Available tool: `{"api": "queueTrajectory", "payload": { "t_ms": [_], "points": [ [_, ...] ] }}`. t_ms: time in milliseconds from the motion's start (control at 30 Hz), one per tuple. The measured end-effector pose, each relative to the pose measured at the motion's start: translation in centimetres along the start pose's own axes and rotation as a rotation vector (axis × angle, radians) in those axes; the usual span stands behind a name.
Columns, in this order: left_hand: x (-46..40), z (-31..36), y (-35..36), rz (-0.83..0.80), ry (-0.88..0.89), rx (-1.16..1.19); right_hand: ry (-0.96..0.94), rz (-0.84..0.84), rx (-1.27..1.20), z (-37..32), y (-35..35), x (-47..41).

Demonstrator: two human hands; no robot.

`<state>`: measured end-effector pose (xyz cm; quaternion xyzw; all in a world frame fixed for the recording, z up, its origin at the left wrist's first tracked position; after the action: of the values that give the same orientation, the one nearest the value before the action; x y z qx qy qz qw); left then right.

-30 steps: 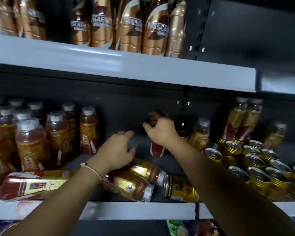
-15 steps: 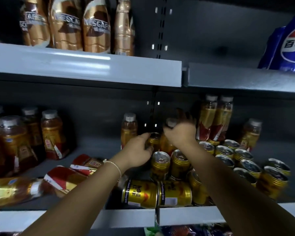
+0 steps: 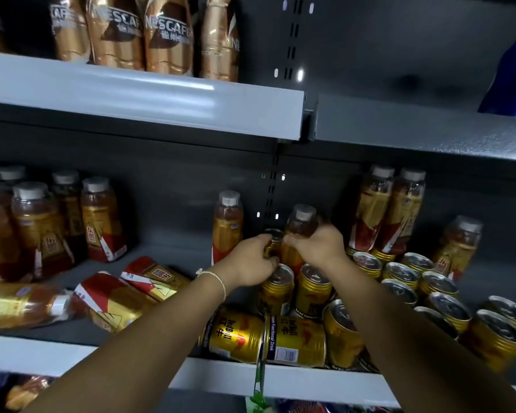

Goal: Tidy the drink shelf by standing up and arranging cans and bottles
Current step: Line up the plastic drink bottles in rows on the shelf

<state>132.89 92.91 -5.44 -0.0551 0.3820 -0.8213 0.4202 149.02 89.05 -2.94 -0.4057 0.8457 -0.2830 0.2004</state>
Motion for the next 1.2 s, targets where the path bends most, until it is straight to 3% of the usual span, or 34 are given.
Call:
{"api": "queueTrajectory", "payload": {
  "t_ms": [400,533,767,900,1033,1200],
  "points": [
    [-1.1,2.1,-2.2,0.054,0.133,0.008,-0.048,0.231,-0.551,-2.4,-2.8,-0.4],
    [-0.9,3.5,-3.4,0.103,0.220,-0.044,0.095,0.135,-0.801,-4.2,-2.8,-1.0],
    [1.1,1.8,-8.2,0.018,0.080,0.072,0.199,0.070,-0.811,-7.7,1.1,0.8],
    [3.2,-1.0,-12.0,-0.021,0.039,0.165,0.246,-0.160,-0.718,-10.6,4.5,2.4],
    [5.7,-4.4,-16.0,-0.069,0.017,0.127,0.231,-0.248,-0.688,-13.6,8.0,4.2],
    [8.6,-8.7,-19.9,-0.008,-0.017,0.030,0.166,-0.248,-0.675,-17.1,13.0,6.1]
  ]
}}
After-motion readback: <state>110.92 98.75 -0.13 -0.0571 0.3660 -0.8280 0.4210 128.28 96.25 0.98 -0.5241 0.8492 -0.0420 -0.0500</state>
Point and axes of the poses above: each hand's wrist, its own x-axis away from the middle knuckle, its own y-axis out of the palm, z = x × y, the point moved 2 cm from there along -x, towards the middle knuckle, and after that the axes turned 8 degrees about y, right-handed, at the moved point
